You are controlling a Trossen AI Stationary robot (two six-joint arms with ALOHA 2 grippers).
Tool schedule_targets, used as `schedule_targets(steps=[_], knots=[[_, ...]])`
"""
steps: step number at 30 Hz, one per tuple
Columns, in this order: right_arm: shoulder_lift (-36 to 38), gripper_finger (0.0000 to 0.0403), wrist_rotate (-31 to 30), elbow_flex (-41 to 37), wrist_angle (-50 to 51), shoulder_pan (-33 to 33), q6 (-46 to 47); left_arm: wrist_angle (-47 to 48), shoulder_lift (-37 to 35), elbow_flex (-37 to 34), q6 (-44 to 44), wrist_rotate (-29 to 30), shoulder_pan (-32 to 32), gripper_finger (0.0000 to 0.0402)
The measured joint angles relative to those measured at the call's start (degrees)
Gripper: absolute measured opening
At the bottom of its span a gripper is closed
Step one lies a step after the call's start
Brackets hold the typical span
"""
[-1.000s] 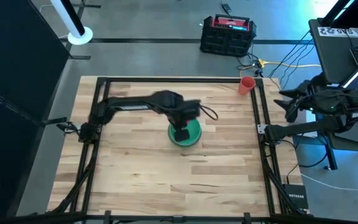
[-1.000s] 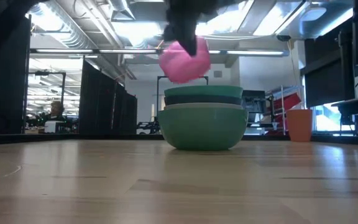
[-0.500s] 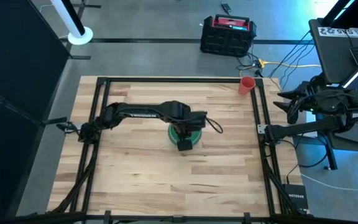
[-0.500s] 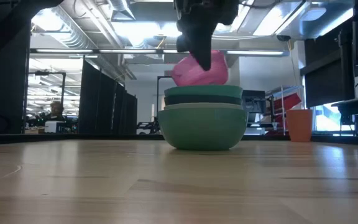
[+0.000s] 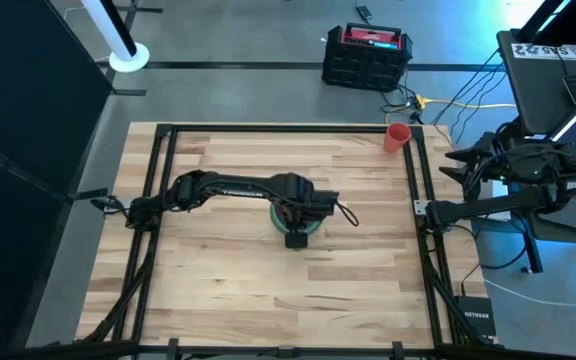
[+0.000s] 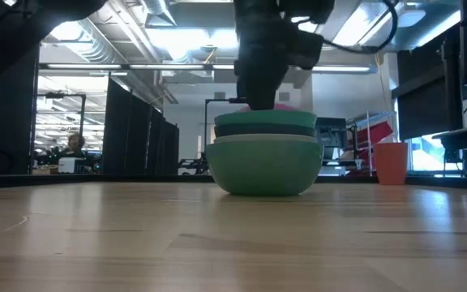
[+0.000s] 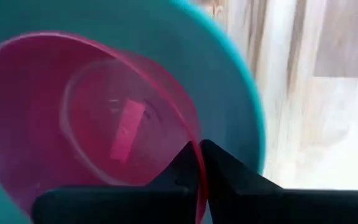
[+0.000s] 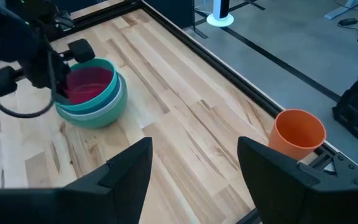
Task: Nest bowls inside each other
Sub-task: Stack the pink bowl on top of the green bowl
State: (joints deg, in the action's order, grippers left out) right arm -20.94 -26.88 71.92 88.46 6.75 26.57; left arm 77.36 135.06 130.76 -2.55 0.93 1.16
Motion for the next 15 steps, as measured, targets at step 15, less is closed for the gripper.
schedule_targets(steps=[15], knots=[[0.0, 0.0225, 1.0, 0.0, 0.1, 0.0, 0.0, 2.4, -0.2, 4.1, 2.6, -1.8, -0.5, 0.0106]])
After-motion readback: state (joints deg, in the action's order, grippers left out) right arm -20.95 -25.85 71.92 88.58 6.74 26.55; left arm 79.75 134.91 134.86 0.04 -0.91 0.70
